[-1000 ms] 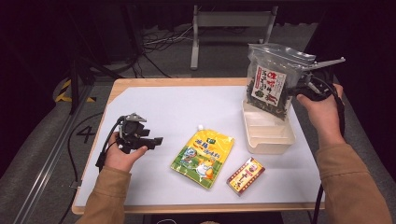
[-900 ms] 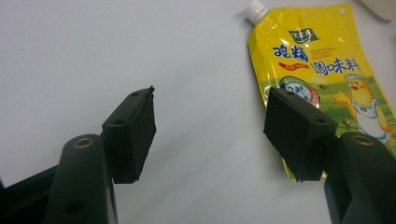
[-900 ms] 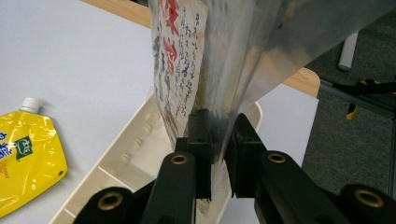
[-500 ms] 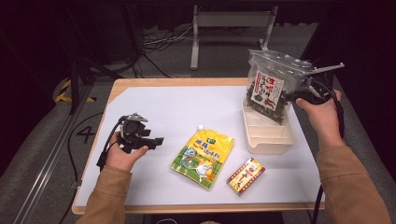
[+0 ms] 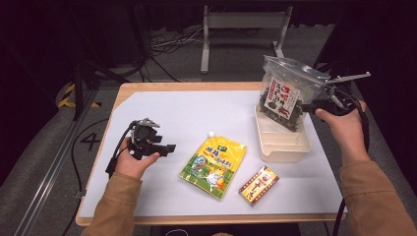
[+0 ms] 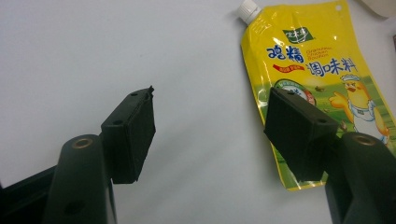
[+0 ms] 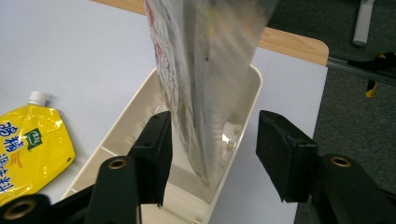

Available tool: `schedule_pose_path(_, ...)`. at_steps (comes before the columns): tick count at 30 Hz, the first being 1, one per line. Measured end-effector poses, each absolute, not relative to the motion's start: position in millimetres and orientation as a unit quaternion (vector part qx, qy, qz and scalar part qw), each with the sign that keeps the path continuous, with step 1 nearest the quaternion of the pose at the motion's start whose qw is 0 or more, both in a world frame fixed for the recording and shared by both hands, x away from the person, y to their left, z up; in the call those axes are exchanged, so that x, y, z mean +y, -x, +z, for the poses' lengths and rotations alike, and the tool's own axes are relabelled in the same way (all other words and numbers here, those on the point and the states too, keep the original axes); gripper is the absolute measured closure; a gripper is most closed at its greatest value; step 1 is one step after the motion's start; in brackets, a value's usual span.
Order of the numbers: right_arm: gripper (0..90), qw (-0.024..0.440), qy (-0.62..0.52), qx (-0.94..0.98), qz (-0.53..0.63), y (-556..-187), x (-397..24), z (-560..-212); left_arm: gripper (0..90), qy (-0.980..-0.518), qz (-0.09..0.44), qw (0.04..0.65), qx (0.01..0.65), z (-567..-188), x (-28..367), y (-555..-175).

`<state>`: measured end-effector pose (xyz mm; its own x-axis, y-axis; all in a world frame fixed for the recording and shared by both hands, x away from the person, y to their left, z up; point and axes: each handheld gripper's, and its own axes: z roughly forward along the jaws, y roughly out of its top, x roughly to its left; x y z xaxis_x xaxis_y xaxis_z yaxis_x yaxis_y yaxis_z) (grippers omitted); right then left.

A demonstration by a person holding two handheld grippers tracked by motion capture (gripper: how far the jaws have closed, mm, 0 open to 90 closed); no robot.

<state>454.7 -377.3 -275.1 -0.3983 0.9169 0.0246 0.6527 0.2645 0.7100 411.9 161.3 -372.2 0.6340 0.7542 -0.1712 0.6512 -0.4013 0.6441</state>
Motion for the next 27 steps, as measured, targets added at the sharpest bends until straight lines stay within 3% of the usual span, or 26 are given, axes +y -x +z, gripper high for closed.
schedule_pose_path(11, 39.9, 0.202, -0.504, 0.767, 0.342, -438, -381, -274, 34.0, -0.838, 0.069, 0.347, 0.415, -372, 156, -416)
schedule_pose_path(27, 38.8, 0.205, -0.465, 0.777, 0.371, -400, -377, -263, 33.4, -0.843, 0.067, 0.353, 0.4, -369, 152, -414)
